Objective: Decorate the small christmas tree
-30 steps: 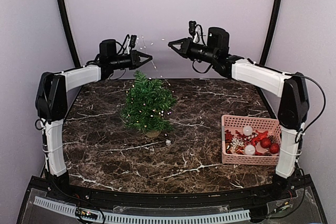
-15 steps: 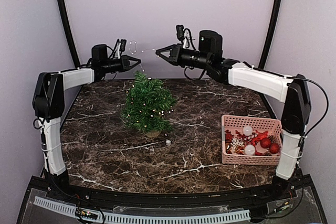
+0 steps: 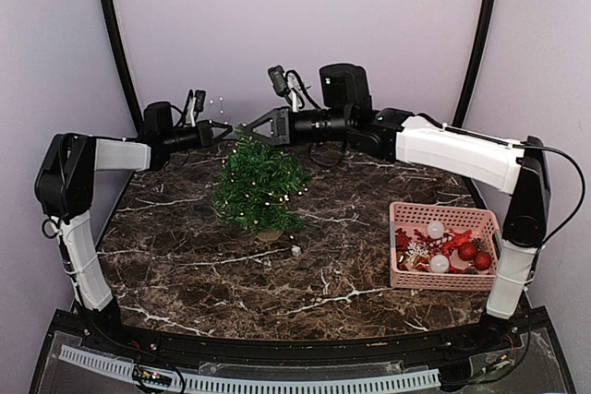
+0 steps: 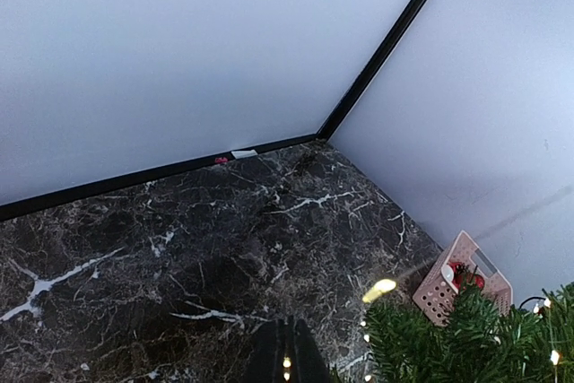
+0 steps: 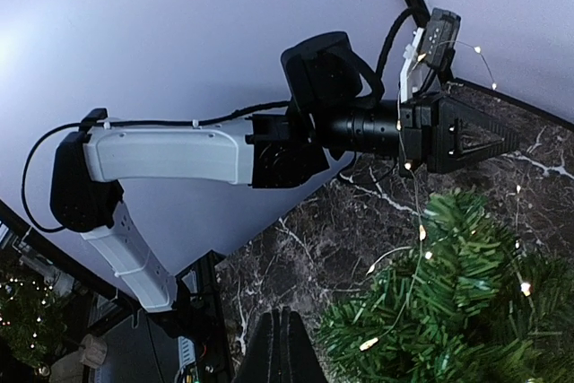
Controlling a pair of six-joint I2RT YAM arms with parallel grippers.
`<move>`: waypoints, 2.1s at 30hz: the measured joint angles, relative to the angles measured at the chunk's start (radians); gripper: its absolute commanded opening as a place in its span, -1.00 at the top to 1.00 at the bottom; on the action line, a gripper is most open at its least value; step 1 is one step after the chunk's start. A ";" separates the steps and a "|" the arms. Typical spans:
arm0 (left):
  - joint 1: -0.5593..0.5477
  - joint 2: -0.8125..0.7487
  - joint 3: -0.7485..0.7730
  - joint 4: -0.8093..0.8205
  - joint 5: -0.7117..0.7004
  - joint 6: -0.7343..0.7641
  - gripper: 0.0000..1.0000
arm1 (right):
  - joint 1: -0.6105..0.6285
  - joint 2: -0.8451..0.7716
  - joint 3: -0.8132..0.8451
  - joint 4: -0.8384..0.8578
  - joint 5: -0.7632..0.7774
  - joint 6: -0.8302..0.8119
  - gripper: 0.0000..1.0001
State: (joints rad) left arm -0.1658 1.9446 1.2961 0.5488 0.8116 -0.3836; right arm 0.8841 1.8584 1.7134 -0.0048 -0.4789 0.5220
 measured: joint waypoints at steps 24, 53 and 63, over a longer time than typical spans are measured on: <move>0.012 -0.203 -0.415 0.264 -0.126 0.037 -0.20 | 0.214 0.020 -0.069 -0.199 -0.011 -0.117 1.00; 0.014 -0.573 -0.938 0.249 -0.182 0.058 -0.60 | 0.216 -0.013 -0.247 0.103 0.077 0.066 1.00; -0.043 -0.637 -0.900 -0.004 -0.330 0.157 -0.59 | 0.216 -0.013 -0.247 0.273 0.031 0.139 1.00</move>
State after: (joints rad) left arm -0.2085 1.3079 0.3965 0.5449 0.4816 -0.2268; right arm 1.0996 1.8454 1.4666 0.2680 -0.4477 0.6613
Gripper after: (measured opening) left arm 0.800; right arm 0.005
